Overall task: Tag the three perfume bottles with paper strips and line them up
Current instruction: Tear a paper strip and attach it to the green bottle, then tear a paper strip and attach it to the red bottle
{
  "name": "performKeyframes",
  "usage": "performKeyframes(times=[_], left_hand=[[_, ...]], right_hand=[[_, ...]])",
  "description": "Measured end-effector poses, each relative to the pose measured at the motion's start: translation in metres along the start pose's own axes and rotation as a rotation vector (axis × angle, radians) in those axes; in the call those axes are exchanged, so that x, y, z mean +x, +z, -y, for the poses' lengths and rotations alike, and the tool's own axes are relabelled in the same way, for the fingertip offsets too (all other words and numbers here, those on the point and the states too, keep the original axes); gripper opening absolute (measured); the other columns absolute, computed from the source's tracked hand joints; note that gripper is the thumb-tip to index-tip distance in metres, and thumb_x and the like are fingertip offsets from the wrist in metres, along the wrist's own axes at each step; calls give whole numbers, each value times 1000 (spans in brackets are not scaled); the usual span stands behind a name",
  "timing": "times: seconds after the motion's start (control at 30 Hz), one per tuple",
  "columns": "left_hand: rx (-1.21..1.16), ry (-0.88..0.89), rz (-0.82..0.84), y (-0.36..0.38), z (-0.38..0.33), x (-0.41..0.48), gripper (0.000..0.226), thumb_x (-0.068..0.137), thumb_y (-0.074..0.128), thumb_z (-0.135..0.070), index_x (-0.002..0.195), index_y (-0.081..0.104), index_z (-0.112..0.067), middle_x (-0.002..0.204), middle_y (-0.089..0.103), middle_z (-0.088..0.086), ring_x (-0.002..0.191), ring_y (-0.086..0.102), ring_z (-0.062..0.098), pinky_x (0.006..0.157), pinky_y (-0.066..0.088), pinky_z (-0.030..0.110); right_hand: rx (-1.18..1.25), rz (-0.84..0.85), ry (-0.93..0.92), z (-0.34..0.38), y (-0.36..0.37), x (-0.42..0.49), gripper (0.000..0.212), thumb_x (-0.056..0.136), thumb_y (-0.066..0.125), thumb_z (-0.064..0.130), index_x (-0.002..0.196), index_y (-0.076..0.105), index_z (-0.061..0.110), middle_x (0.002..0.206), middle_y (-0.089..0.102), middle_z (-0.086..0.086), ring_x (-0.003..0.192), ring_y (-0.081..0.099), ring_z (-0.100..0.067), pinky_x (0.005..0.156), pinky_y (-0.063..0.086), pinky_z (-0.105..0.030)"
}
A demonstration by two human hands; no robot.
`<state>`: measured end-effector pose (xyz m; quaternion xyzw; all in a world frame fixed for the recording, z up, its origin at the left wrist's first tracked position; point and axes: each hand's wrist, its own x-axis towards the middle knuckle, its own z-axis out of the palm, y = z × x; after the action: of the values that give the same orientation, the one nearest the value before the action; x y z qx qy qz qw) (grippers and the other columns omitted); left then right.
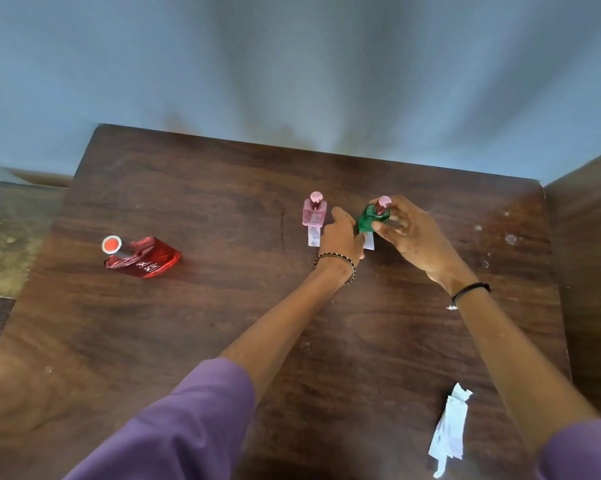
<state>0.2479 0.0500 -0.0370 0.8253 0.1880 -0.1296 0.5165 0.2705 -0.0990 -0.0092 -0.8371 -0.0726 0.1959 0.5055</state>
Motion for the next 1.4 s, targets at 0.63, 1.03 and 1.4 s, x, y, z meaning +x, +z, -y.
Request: performKeyframes(times=[0.63,1.03,1.4], left_hand=[[39,80,-27,7,63,-111,7,91,48,-18,97,44,-17,88,68,7,80,67,28,76,54,41],[686,660,379,35,75,-207,44,89,52,-26,133,52,-20,143,51,-2,135,42,19,100,38,39],[1044,740,613,40,82,-225,65,97,47,-32,155,18,-24,165,1,-4,152,0,17,121,7,44]], right_hand=[[-229,-268,74,-36,32,-127,46,91,69,2,134,58,16,133,66,4,120,61,-14,103,46,-26],[-171,-226,213,-66,40,-269,66,82,82,11,139,54,28,136,58,21,128,53,-3,102,35,-14],[-280,-180,229,-90,33,-322,80,73,90,20,143,50,24,143,60,3,130,59,-21,105,49,-32]])
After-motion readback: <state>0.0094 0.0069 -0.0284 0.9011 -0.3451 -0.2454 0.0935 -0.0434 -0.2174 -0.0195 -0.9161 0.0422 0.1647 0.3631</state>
